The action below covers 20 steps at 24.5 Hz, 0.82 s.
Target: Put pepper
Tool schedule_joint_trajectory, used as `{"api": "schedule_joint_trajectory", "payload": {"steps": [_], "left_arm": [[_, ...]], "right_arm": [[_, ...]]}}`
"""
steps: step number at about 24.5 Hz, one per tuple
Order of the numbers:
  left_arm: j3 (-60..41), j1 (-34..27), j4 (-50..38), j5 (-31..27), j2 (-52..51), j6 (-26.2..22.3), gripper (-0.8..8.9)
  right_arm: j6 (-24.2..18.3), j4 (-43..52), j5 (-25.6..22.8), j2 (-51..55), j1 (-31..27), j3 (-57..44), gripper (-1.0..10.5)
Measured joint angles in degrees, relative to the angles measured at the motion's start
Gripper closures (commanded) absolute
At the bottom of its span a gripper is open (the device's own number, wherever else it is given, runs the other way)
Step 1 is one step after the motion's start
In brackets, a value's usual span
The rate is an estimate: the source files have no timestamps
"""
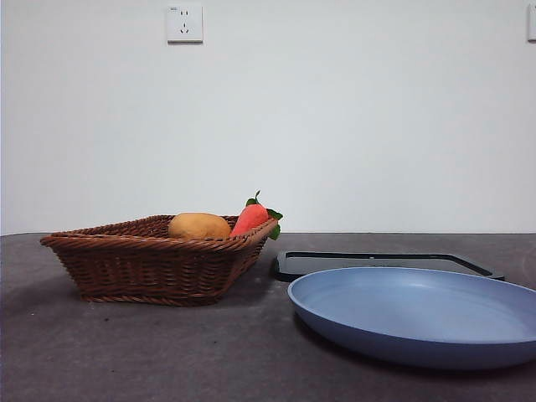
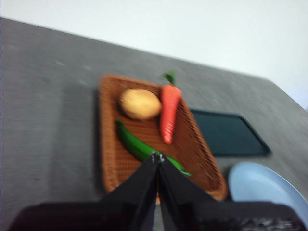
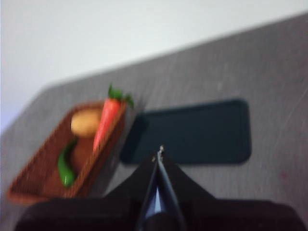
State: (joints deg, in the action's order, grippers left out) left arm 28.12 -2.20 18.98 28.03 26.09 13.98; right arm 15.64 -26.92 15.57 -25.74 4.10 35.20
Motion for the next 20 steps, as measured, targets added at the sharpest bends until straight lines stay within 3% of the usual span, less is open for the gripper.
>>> {"api": "schedule_joint_trajectory", "payload": {"steps": [9,13,14,15,17,19,20], "left_arm": [[10.4,0.0,13.5,9.3,9.3,-9.3,8.07],[12.1,0.0,17.0,9.7,9.5,-12.6,8.02],[12.1,0.0,17.0,9.7,9.5,-12.9,7.70],[12.1,0.0,17.2,9.7,9.6,-12.9,6.76],[12.1,0.0,17.2,9.7,9.6,-12.9,4.87],[12.1,0.0,17.2,9.7,9.6,-12.9,4.54],[12.1,0.0,17.2,9.7,9.6,-12.9,4.54]], "right_arm": [[-14.1,-27.9,1.0,-14.1,0.0,18.8,9.4],[-17.7,-31.5,1.0,-15.4,0.0,19.8,9.3],[-17.9,-31.5,1.0,-15.5,0.0,19.8,9.3],[-18.1,-31.5,1.0,-15.5,0.0,19.8,9.2],[-18.3,-31.5,1.0,-15.5,0.0,19.8,7.9],[-18.2,-31.5,1.0,-15.6,0.0,19.8,6.4],[-18.2,-31.5,1.0,-15.8,0.0,19.8,6.4]]}}
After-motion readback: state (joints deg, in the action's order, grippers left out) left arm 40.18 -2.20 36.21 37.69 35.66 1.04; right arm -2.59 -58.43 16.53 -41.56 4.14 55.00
